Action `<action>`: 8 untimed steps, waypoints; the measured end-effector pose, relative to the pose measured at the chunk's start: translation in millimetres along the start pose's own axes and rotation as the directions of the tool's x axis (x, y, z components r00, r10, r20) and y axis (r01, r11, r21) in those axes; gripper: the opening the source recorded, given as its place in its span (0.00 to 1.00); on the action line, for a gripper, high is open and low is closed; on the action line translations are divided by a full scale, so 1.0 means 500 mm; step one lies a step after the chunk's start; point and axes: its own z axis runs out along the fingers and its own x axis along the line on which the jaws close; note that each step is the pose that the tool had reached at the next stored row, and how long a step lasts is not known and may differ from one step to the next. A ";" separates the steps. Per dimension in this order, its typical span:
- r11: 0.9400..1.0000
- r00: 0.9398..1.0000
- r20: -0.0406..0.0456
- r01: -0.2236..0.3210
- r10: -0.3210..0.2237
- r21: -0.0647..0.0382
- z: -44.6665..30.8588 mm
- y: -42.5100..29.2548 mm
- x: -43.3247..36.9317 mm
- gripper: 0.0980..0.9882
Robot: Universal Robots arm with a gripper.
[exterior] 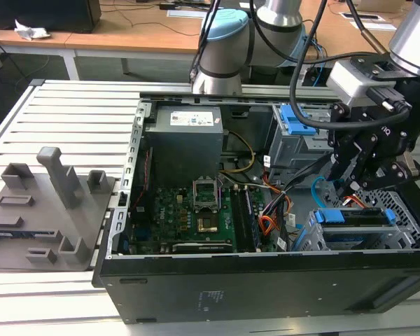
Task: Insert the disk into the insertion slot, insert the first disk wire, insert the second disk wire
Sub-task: 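Insert the second disk wire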
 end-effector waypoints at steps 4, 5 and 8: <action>1.000 1.000 0.000 0.000 0.000 0.000 0.000 0.000 0.000 0.28; 1.000 1.000 0.000 0.000 0.000 0.000 0.000 0.000 0.000 0.21; 1.000 1.000 0.001 0.000 0.000 0.000 0.000 0.000 0.000 0.07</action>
